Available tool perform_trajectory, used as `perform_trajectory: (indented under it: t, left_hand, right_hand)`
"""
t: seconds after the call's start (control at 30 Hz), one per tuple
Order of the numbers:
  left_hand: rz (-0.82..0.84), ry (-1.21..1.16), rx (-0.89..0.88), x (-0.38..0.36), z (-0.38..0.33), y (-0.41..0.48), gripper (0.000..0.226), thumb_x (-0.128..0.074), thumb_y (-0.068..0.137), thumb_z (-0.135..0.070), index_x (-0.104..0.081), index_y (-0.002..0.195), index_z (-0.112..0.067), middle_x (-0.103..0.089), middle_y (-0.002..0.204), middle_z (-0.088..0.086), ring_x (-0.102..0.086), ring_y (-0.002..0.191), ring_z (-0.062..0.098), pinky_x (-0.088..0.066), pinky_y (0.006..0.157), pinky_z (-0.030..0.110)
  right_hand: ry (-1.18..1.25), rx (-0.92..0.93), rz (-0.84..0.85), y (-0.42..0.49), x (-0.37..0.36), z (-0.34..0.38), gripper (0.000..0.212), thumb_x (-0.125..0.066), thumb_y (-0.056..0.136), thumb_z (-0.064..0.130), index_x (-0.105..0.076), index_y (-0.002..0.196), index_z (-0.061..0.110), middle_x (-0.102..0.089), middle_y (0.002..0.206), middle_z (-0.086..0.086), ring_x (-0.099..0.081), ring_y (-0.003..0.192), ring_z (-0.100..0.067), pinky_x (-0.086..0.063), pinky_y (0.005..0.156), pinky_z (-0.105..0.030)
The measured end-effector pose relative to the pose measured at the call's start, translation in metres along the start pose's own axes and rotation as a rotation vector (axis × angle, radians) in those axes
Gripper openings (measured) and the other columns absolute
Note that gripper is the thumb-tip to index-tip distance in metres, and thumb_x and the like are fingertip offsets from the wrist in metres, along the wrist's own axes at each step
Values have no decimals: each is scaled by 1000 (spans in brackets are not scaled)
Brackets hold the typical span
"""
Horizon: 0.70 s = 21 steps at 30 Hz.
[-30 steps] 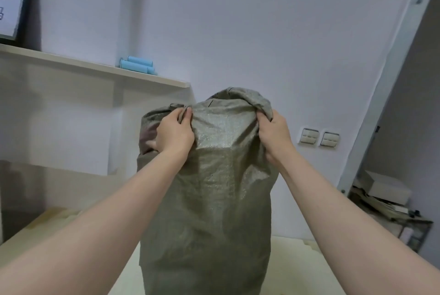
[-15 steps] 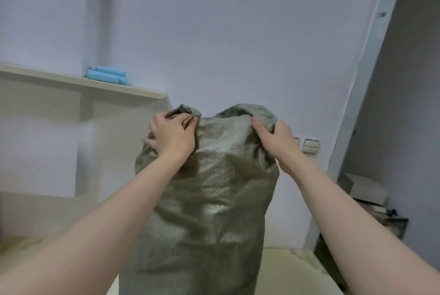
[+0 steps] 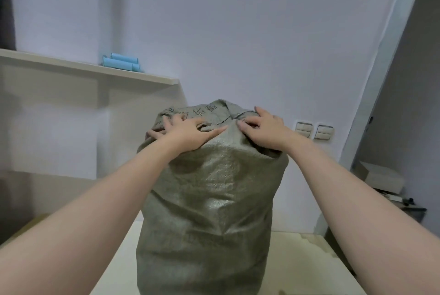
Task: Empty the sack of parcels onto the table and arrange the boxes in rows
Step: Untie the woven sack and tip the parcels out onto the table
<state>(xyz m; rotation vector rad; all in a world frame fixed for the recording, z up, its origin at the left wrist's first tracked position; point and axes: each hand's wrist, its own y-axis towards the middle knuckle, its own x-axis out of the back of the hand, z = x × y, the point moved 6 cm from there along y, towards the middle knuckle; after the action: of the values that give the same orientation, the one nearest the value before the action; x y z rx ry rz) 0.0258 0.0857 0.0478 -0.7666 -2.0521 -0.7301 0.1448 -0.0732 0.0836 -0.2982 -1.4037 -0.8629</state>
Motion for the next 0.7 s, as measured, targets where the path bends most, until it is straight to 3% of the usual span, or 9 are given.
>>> perform_trajectory:
  t: [0.07,0.13,0.2,0.27,0.33,0.47,0.6,0.67,0.7]
  left_hand:
    - [0,-15,115,0,14,-2,105,-28,49,-104,-40,140,-51,-19,161,9,-7,146,47,-4,107,77]
    - [3,-90,165,-7,24,4,107,-34,42,-104,-49,130,-45,-39,152,10,-27,139,49,-21,106,73]
    - [-97,-254,157,-7,24,4,71,-37,54,-94,-53,101,-43,-59,133,9,-49,124,46,-36,101,67]
    - [-250,-420,105,4,15,-5,46,-45,78,-76,-44,81,-30,-66,116,6,-56,111,42,-37,101,64]
    - [-360,-522,64,13,8,-11,43,-47,91,-62,-43,76,-22,-64,97,6,-57,99,35,-41,98,55]
    - [-486,-796,-135,41,-15,-14,38,-52,96,-48,-42,73,-19,-50,68,0,-49,73,25,-35,66,37]
    - [-583,-1006,-422,78,-50,-16,34,-56,96,-41,-43,73,-20,-42,62,-4,-40,63,15,-34,63,34]
    - [-602,-944,-487,83,-63,-13,34,-55,96,-41,-44,74,-18,-44,64,-1,-42,63,15,-34,61,34]
    - [-574,-832,-441,75,-65,-6,36,-54,97,-43,-44,74,-17,-46,65,1,-45,65,17,-35,62,36]
  right_hand:
    - [99,-82,92,-7,-3,-7,66,-39,82,82,-53,129,38,-34,155,-4,-35,141,-28,-30,114,-48]
    - [293,-79,76,-11,-3,-7,60,-52,78,79,-60,110,28,-63,116,1,-60,104,-18,-50,82,-34]
    - [337,-76,-68,-10,-1,-5,44,-59,87,61,-59,91,18,-61,86,3,-58,83,-18,-41,63,-30]
    - [374,-69,-226,-9,2,-3,37,-58,93,50,-55,79,16,-56,78,0,-54,81,-23,-35,62,-32]
    - [559,-30,-341,-10,9,4,35,-58,95,43,-52,72,17,-56,75,-1,-53,77,-22,-36,62,-32]
    - [846,89,-541,-10,46,16,35,-61,95,32,-47,66,19,-48,64,3,-44,63,-13,-34,62,-32]
    - [815,224,-817,-24,100,22,40,-60,97,29,-38,64,23,-37,60,10,-32,52,0,-28,53,-20]
    - [829,255,-885,-28,112,15,36,-60,97,30,-40,68,21,-38,62,10,-33,54,0,-29,54,-19]
    - [783,205,-825,-23,109,9,35,-59,97,33,-42,69,19,-40,63,9,-37,58,-3,-30,55,-22]
